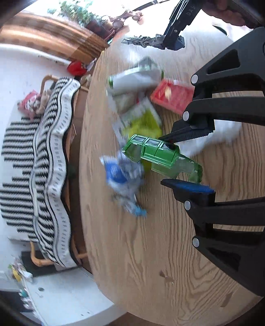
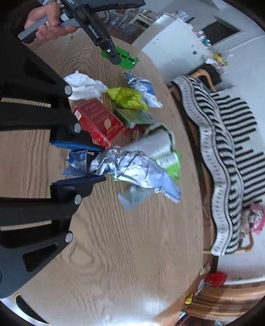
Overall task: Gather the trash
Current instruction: 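Grasp the green toy car with the left gripper while the right gripper grasps crumpled foil, then carry the car and foil to the bin and release both inside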
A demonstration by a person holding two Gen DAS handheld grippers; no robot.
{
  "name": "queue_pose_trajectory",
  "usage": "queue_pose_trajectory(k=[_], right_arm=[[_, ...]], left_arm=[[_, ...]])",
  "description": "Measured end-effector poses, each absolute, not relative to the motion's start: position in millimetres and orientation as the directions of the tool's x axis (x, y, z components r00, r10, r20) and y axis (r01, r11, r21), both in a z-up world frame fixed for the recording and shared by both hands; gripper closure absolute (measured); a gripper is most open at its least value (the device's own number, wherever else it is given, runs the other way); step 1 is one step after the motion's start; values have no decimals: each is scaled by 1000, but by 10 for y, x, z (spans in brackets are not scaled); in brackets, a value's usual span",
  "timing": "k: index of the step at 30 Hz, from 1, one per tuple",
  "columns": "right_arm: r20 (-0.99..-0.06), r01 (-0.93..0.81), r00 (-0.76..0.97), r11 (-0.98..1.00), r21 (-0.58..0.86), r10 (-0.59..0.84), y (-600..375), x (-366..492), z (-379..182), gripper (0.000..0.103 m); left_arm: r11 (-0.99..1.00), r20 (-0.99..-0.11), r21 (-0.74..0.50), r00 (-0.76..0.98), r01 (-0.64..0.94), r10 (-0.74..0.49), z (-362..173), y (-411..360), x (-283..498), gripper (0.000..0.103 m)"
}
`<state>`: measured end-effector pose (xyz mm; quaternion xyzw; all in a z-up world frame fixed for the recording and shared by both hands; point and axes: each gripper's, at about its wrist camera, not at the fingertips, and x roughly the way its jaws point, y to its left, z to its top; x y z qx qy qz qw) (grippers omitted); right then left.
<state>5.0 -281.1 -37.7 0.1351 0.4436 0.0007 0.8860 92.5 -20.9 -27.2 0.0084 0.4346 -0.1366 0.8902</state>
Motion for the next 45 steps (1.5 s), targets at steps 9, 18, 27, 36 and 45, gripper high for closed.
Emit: queue_pose_trajectory(k=[9, 18, 27, 36, 45], right_arm=[[-773, 296, 631, 943, 151, -74, -3798, -664, -266, 80], [-769, 602, 532, 797, 48, -356, -5296, -1910, -525, 80], [-865, 778, 365, 623, 79, -345, -6386, -2960, -1249, 80], [-907, 830, 351, 525, 187, -231, -6839, -3328, -1590, 79], [-899, 832, 372, 512, 213, -231, -6853, -3298, -1562, 79]], left_arm=[[881, -745, -130, 542, 456, -390, -68, -1463, 485, 67], [714, -714, -142, 428, 686, -554, -165, -2958, -255, 67], [426, -705, -198, 174, 883, -688, -495, -4239, -1278, 67], [308, -753, -177, 73, 935, -654, -923, -4825, -1754, 67], [326, -767, -192, 66, 926, -639, -1052, -5080, -1660, 67]])
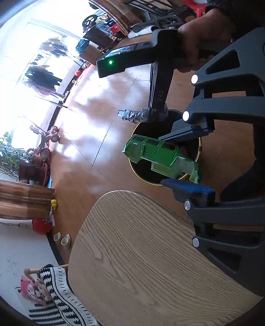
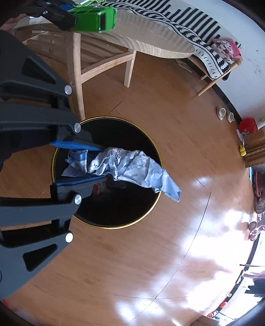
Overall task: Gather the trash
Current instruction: 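Carry the car and foil to the bin and release both inside, then return both tools over the table toward the white tissue and red box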
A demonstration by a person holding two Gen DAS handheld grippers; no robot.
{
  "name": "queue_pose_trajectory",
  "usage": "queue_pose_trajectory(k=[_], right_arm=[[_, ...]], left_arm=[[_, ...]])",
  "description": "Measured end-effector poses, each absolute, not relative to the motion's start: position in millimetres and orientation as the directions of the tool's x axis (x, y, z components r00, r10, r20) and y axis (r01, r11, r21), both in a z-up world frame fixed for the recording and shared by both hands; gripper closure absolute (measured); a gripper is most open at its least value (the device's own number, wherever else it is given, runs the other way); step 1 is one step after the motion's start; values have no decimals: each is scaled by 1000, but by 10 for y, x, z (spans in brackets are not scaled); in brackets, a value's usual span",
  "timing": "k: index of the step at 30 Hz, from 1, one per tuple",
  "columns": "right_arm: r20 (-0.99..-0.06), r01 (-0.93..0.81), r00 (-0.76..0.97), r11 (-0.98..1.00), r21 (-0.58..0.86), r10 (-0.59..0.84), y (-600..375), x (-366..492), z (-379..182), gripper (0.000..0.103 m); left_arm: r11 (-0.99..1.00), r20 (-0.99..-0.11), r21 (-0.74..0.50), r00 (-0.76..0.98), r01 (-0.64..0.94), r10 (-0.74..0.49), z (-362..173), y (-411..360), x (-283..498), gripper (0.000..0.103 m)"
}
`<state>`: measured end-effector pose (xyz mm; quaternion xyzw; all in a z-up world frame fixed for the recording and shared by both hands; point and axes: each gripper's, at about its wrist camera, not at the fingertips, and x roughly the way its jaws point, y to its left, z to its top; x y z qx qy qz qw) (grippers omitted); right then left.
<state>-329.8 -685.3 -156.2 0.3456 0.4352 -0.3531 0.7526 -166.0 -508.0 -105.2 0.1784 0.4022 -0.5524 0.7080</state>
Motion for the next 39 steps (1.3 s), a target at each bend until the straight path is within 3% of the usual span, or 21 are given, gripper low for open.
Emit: queue_pose_trajectory(k=[5, 6, 7, 9, 26, 27, 28, 30, 35, 39], right_arm=[[-896, 844, 371, 490, 217, -243, -6910, -3337, -1575, 75], [-897, 846, 370, 486, 217, -244, -6928, -3345, -1576, 63], [-894, 850, 372, 478, 220, -250, -6930, -3367, -1573, 44], [-883, 851, 389, 470, 235, -262, -6946, -3407, -1549, 33], [-844, 913, 368, 322, 250, -390, -7071, -3792, -1414, 24], [-840, 914, 371, 318, 254, -396, -7068, -3810, -1404, 24], [-837, 914, 374, 314, 258, -400, -7067, -3824, -1400, 23], [-833, 912, 380, 310, 266, -402, -7067, -3837, -1400, 22], [-826, 909, 383, 329, 257, -413, -7012, -3776, -1366, 22], [-818, 892, 405, 371, 257, -409, -6939, -3643, -1305, 21]], left_arm=[[327, -772, -208, 50, 922, -633, -1138, -5129, -1692, 67], [325, -774, -210, 47, 922, -632, -1159, -5157, -1702, 67], [324, -775, -211, 44, 922, -630, -1175, -5178, -1688, 67], [322, -780, -213, 38, 923, -625, -1225, -5227, -1699, 67], [270, -820, -243, -49, 932, -570, -1780, -5829, -1751, 65], [266, -820, -246, -54, 932, -569, -1796, -5842, -1755, 60], [263, -821, -246, -57, 933, -568, -1806, -5863, -1747, 47], [259, -818, -235, -47, 937, -573, -1798, -5861, -1751, 35], [260, -794, -252, -45, 932, -607, -1636, -5795, -1716, 32], [269, -770, -263, -34, 927, -637, -1370, -5564, -1682, 19]])
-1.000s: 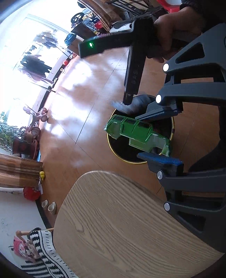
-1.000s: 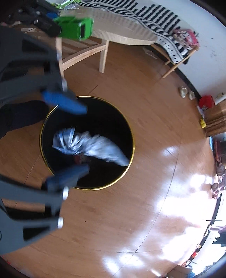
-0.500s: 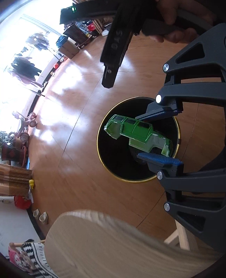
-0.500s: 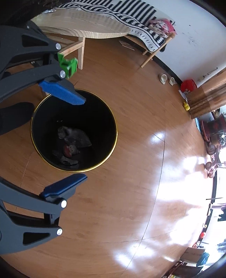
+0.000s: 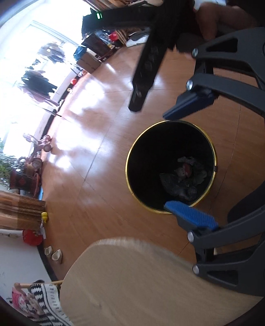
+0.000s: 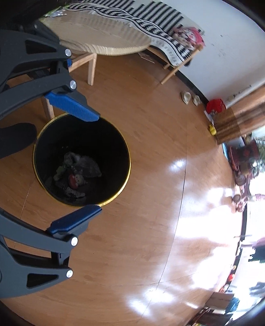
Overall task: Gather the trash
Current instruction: 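Return both tools over the table toward the white tissue and red box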
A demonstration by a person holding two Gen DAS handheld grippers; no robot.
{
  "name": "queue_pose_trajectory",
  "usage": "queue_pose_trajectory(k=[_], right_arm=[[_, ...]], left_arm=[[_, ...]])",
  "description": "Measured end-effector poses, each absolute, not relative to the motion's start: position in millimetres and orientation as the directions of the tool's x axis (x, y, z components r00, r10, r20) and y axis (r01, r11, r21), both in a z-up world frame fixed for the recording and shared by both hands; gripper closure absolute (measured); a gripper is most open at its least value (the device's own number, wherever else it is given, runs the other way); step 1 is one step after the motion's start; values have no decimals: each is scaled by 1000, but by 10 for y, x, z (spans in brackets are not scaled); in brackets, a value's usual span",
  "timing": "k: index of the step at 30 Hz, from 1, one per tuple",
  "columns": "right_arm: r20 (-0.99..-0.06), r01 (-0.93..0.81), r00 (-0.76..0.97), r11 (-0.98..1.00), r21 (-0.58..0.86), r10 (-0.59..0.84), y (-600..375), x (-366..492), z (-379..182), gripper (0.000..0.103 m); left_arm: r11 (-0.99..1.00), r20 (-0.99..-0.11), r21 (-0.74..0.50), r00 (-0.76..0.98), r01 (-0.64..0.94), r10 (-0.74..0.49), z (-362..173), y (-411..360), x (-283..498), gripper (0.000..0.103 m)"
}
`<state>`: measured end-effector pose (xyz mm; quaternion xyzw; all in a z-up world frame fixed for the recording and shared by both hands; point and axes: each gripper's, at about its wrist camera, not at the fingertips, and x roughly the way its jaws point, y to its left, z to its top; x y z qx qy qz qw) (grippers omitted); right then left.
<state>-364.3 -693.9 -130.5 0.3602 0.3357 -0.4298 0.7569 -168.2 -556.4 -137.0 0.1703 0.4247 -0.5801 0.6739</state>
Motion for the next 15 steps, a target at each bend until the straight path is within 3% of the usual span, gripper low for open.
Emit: queue_pose_trajectory(k=[9, 15], right_arm=[[-802, 789, 475, 579, 206, -362, -6252, -2795, -912, 19], [-780, 625, 562, 759, 182, -276, -5354, -1967, -578, 19]], left_arm=[[439, -725, -186, 178, 879, -665, -555, -4349, -1148, 11], [654, -738, -148, 357, 742, -572, -317, -3070, -423, 11]])
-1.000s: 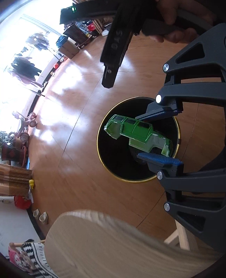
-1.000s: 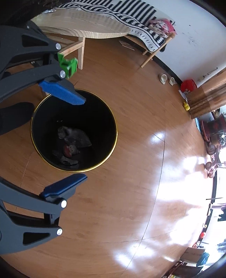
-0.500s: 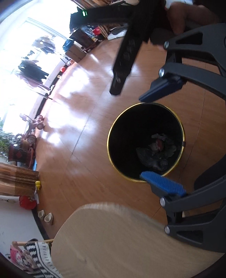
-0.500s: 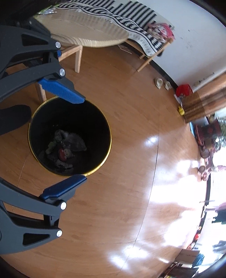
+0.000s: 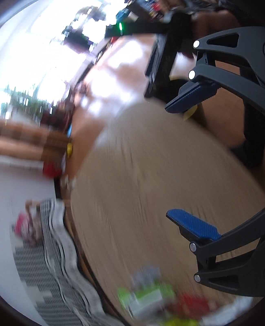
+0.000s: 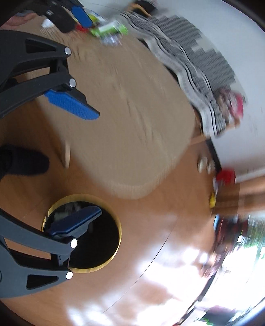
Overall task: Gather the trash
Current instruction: 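Return both tools over the table toward the white tissue and red box, then grasp the white tissue with the left gripper while the right gripper grasps the red cigarette box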
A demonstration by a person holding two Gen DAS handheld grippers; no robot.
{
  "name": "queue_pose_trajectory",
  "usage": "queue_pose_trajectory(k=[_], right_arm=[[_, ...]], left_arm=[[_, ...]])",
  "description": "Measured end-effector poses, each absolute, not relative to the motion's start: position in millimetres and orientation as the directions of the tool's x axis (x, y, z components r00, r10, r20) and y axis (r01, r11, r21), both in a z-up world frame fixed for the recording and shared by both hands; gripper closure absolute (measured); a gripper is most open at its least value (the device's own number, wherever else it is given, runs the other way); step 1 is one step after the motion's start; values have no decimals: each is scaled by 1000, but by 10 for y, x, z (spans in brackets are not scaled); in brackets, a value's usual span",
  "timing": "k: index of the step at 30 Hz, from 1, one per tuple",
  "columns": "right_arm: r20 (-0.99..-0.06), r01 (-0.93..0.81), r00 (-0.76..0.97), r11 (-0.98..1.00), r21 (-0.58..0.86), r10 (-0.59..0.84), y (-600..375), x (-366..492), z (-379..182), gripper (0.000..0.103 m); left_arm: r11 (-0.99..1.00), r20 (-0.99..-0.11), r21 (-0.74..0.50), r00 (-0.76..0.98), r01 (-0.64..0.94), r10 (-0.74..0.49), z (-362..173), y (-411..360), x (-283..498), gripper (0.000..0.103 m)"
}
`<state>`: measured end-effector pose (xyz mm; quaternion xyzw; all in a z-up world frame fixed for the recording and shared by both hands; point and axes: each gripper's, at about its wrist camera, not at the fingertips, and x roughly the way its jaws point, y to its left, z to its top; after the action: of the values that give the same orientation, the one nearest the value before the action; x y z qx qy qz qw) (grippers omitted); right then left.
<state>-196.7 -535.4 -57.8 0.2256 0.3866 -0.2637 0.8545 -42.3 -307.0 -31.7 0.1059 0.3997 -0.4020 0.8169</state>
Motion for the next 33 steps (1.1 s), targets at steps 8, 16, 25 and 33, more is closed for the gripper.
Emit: queue_pose_trajectory(k=[8, 16, 25, 33], right_arm=[[-761, 366, 644, 904, 224, -72, -3975, -906, -253, 19], [-740, 224, 672, 944, 242, 31, -2950, -304, -68, 19], [-773, 201, 631, 951, 235, 58, -2506, 10, -198, 18], [-801, 198, 596, 957, 212, 54, -2315, 173, -347, 18]], left_arm=[[889, -769, -130, 521, 438, -369, -329, -1301, 307, 11], [932, -803, -101, 525, 348, -283, -553, -505, 535, 11], [919, -834, -81, 479, 387, -275, -944, -407, 590, 11], [925, -851, -15, 480, 381, -212, -1046, -441, 633, 39]])
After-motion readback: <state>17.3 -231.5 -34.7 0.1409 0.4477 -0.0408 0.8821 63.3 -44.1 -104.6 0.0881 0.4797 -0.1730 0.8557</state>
